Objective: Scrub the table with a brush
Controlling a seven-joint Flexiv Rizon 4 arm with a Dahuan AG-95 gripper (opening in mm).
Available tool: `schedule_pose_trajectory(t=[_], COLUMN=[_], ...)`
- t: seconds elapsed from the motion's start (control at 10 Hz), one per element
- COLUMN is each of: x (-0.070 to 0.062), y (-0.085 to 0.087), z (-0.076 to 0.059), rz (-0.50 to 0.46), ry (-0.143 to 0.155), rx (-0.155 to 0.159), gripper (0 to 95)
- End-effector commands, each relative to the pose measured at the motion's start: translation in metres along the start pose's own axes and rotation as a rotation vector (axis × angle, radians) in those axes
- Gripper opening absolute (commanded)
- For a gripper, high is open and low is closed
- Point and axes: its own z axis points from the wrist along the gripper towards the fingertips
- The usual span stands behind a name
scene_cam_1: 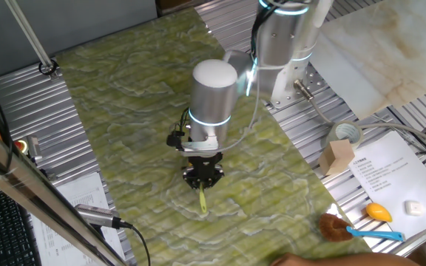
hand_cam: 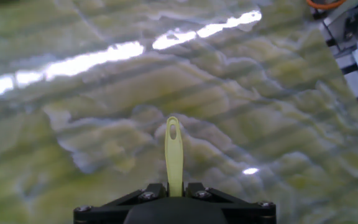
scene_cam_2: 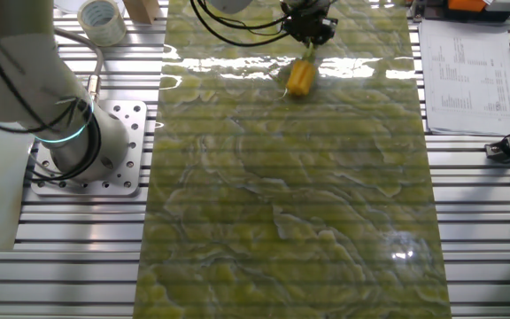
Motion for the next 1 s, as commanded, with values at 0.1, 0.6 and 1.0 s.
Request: schedule_pose_trajectory(t=[0.1,0.6,1.0], x=[0.001,-0.0015,-0.0025], y=[0.0016,0.0078,0.008], z=[0.0007,0.0032,0.0022], rz=[0.084,0.12,0.133], ry=[-0.01,-0.008,-0.006], rx=[-0.009,-0.007,-0.009], gripper=[0.0,0.0,0.0])
